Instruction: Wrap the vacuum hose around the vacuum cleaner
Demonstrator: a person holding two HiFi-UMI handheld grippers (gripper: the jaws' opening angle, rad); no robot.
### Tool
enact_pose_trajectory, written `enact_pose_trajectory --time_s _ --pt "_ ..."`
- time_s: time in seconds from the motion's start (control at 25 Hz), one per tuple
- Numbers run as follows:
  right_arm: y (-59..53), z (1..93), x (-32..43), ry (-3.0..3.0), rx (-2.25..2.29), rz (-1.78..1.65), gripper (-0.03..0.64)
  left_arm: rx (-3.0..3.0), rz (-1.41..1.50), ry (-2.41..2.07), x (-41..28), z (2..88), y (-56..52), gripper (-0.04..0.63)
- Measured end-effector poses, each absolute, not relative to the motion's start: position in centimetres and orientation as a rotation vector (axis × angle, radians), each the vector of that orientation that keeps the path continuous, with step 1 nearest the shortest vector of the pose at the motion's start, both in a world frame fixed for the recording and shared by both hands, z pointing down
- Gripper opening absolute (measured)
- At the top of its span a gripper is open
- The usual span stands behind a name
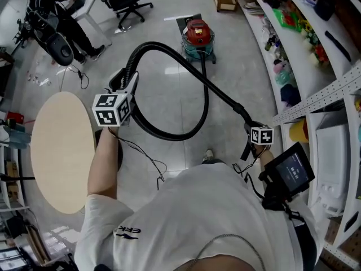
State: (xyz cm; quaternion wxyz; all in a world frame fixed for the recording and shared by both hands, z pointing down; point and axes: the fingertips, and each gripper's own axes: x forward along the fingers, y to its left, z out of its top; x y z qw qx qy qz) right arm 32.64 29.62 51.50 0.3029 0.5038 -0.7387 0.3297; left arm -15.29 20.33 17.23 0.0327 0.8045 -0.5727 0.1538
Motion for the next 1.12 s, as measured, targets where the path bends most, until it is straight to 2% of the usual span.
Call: enact_pose_trajectory --time_s 0.48,1.12 --pt "20.7 51.4 33.9 -1.972 1.301 0.845 0.175 2.458 0.555 -1.731 -15.8 17.6 11.6 0.189" --pt "7.1 49.0 28.7 -1.916 1.363 0.802 0.175 2.499 0.553 -1.629 -22.5 18.5 -4.4 0.187"
